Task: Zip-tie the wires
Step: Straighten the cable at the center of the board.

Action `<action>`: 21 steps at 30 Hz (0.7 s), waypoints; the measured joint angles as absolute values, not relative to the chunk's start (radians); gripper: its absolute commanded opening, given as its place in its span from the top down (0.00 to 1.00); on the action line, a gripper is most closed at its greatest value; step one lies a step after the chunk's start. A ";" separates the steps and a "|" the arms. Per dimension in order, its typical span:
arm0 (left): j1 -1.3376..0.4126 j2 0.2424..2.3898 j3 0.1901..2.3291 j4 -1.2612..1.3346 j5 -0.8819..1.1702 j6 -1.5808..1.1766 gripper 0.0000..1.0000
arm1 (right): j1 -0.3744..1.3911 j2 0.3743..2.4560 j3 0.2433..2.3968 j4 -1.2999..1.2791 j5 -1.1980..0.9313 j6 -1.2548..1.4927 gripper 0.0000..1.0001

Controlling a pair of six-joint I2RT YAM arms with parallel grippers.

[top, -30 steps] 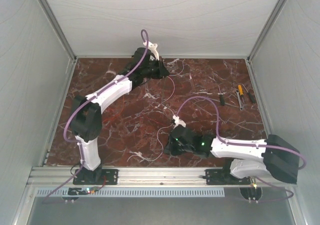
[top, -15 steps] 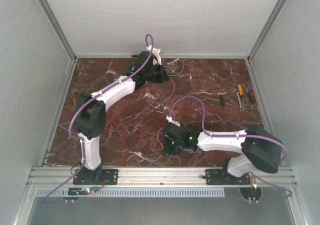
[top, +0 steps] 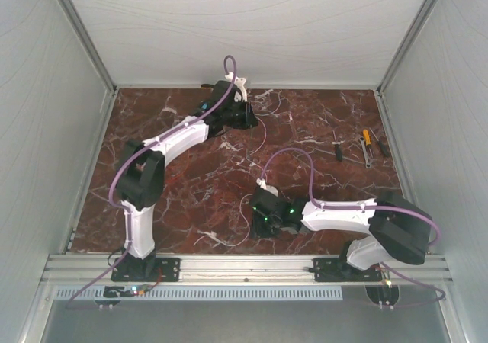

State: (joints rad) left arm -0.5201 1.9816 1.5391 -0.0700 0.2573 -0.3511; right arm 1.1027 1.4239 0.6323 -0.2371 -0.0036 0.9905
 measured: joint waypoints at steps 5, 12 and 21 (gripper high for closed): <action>-0.521 1.997 1.539 -0.080 0.263 -0.352 0.81 | 1.103 1.412 0.632 -0.242 -0.001 0.991 0.72; -0.523 2.003 1.540 -0.109 0.266 -0.348 0.46 | 1.100 1.367 0.632 -0.265 0.004 0.989 0.48; -0.533 2.003 1.558 -0.132 0.265 -0.329 0.02 | 1.077 1.253 0.634 -0.348 0.012 0.973 0.13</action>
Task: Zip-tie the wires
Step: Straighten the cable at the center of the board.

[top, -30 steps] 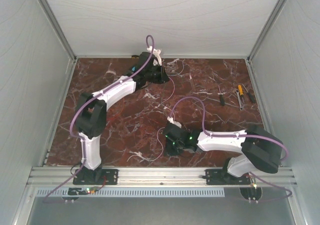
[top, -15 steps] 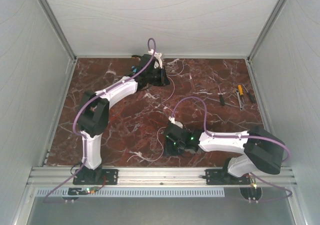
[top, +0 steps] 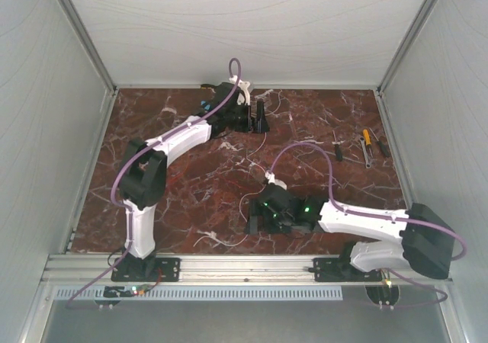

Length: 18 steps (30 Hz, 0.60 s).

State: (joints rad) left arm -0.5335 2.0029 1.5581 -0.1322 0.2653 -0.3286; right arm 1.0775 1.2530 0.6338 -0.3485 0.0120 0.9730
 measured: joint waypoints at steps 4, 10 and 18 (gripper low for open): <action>-0.538 2.001 1.576 -0.145 0.264 -0.321 0.00 | 1.056 1.170 0.641 -0.378 0.010 0.946 0.07; -0.539 1.968 1.601 -0.178 0.249 -0.314 0.00 | 1.008 1.024 0.671 -0.401 0.002 0.877 0.05; -0.539 1.864 1.660 -0.246 0.176 -0.279 0.00 | 0.893 0.878 0.715 -0.421 0.013 0.763 0.02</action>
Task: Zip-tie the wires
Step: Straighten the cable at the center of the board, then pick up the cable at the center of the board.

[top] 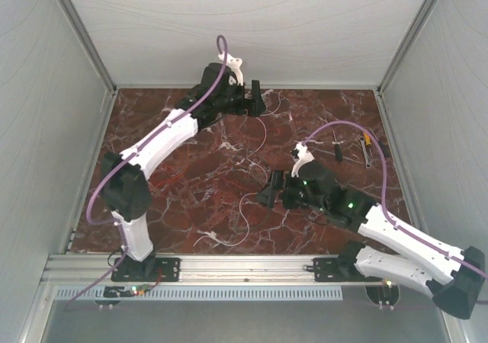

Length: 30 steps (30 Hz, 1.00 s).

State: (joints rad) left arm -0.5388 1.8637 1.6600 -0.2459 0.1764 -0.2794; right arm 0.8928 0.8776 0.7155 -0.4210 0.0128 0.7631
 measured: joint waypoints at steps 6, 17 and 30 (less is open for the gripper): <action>-0.539 1.728 1.678 -0.325 0.059 -0.232 0.00 | 0.765 0.871 0.759 -0.422 0.041 0.699 0.02; -0.477 1.350 1.453 -0.448 -0.160 -0.171 0.00 | 0.559 1.014 0.763 -0.313 0.049 0.562 0.02; -0.318 1.089 1.085 -0.616 -0.313 -0.290 0.08 | 0.543 1.069 0.624 -0.030 0.128 0.391 0.02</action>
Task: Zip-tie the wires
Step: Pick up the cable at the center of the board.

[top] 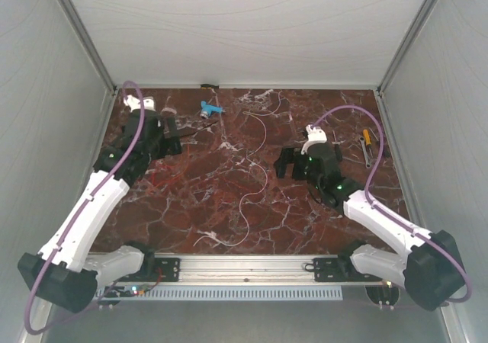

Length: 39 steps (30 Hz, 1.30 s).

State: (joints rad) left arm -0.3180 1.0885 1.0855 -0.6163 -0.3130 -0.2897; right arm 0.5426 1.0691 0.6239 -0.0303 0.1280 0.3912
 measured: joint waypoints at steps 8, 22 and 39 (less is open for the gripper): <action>-0.289 0.972 1.020 -0.701 -0.382 -0.469 0.10 | 0.543 1.097 0.624 0.070 0.143 0.335 0.04; -0.278 1.113 0.897 -0.590 -0.277 -0.474 0.13 | 0.542 1.240 0.667 0.109 0.152 0.337 0.08; -0.056 1.613 1.099 -0.370 -0.091 -0.824 0.23 | 0.504 1.291 0.692 0.109 0.081 0.337 0.11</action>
State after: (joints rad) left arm -0.0555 1.6131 1.0992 -0.3698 -0.0910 -0.8242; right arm 0.5041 1.2911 0.6918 0.1089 0.0811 0.3374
